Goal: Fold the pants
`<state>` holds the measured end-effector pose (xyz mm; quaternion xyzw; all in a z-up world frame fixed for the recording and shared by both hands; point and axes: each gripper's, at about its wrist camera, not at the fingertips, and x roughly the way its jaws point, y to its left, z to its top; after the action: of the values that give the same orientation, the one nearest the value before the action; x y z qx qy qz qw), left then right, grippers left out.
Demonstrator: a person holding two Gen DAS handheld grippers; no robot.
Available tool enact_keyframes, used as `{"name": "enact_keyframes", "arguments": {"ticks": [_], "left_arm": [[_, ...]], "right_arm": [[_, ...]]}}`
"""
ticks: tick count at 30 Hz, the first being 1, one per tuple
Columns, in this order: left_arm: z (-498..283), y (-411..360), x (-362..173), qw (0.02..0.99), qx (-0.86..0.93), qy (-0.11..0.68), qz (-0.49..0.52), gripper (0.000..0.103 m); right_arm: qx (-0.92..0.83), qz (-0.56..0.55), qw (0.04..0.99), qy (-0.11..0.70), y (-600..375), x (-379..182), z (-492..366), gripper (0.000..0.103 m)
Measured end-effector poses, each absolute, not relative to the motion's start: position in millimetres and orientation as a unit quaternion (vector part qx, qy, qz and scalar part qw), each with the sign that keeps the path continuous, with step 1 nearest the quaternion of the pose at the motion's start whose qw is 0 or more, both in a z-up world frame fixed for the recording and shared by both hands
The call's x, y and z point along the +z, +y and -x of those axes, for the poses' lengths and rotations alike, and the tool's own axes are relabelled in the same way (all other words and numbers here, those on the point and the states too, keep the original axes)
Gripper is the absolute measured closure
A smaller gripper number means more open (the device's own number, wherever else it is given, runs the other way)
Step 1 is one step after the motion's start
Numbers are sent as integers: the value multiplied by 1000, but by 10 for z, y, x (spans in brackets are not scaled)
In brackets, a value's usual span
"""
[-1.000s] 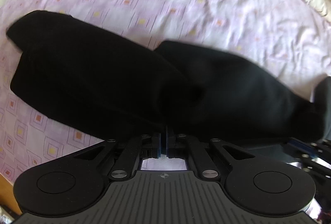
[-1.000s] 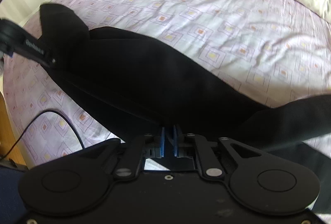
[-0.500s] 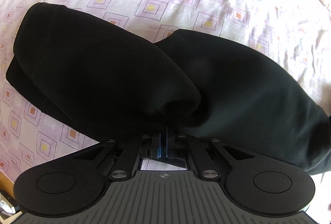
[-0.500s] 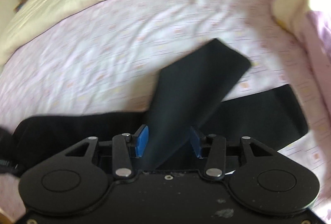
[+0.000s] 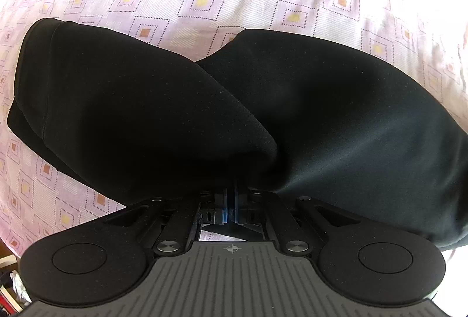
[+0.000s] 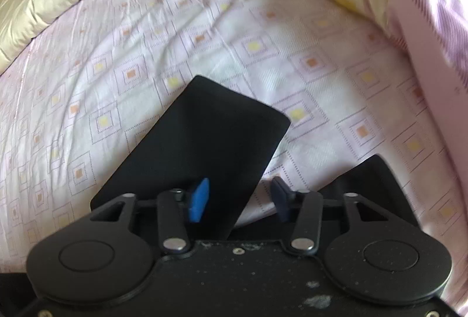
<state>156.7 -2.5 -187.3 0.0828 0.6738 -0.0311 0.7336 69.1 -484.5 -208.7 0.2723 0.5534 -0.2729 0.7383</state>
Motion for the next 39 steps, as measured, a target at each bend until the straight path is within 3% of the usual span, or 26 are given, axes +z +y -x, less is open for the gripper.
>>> {"name": "enact_keyframes", "arguments": {"ticks": [2,11,20,39], "left_arm": [[-1563,-39,-1868,734,-32,673,-83,99],[-1502,92,-1755,744,-46,662,-76,99],[-1376,67,-1756,757,-60,643,-97,99],[-920,93,-1636,781,-44,619,-71,99]], "right_arm": [[-260,-262,745,555,-4805,-2040,-755,96],[-246,-182,833,461,-4437,-945,-369,98],[-302,-193,757,546,-4606,-1632,420,97],[-294,-190,763,543,-4743,-1703,497,97]]}}
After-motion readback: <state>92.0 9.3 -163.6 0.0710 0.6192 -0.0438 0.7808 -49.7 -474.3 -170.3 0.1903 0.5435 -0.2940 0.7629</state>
